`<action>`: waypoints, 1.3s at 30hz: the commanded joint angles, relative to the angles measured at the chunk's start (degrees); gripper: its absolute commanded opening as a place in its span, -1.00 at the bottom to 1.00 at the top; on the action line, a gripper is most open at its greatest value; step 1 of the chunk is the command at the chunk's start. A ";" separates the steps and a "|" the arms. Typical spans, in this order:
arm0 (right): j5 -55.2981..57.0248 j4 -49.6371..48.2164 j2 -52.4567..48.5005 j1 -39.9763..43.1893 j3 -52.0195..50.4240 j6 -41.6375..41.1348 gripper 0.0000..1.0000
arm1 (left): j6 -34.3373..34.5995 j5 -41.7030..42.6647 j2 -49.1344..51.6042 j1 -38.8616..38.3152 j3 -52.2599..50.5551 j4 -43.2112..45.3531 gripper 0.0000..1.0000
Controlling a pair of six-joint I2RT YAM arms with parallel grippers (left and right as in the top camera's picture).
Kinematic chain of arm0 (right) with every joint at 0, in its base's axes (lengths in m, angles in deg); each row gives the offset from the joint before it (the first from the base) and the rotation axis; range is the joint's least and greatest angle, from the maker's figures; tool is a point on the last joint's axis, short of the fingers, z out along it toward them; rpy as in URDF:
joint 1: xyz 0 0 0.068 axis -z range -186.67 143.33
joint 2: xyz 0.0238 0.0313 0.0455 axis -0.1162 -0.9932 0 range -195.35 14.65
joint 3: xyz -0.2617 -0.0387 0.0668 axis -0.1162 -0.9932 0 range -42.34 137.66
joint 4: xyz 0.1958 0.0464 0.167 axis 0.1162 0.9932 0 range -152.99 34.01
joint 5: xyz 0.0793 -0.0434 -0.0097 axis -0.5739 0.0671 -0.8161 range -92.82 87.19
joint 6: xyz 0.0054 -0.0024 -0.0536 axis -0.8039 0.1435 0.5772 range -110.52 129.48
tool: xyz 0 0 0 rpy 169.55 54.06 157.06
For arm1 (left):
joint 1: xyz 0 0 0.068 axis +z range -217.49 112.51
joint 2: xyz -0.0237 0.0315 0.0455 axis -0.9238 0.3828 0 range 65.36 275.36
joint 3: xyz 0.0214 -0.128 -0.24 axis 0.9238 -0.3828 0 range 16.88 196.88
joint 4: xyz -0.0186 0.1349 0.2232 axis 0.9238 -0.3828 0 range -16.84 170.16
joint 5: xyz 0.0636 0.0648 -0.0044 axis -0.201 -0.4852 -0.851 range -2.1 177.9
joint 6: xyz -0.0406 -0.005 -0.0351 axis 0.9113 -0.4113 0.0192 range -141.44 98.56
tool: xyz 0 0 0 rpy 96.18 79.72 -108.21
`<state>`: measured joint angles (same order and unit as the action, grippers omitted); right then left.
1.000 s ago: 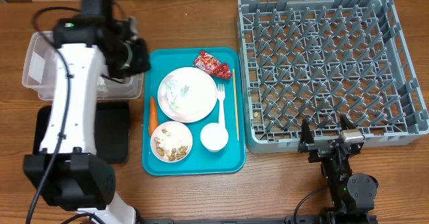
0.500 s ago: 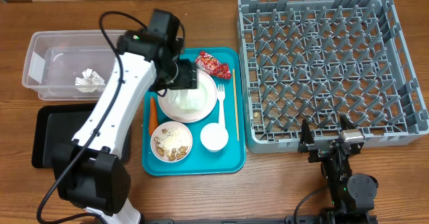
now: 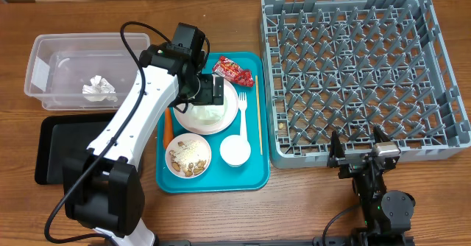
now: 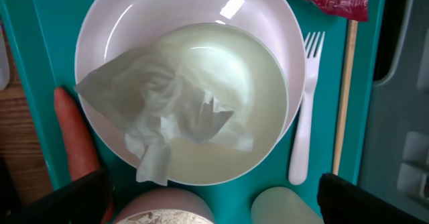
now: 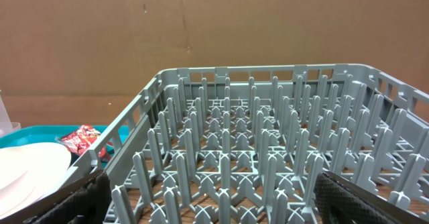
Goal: Sort waste into correct bins and load items into the dishwasher
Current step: 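Lower the left gripper and grasp the second tissue piece on the plate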
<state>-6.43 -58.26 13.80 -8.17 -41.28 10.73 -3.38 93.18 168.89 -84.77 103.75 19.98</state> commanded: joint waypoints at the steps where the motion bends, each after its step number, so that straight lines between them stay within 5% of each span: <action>1: 0.11 -0.24 0.66 0.02 -0.61 0.09 1.00 | 0.37 -1.49 0.24 -0.37 -0.59 0.70 1.00; 39: 0.11 -0.24 0.66 0.02 -0.61 0.09 1.00 | 0.39 -11.87 0.24 -0.33 -9.16 14.08 1.00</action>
<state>-6.43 -58.24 13.80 -8.17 -41.28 10.78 -3.38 82.41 168.89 -84.77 95.10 33.53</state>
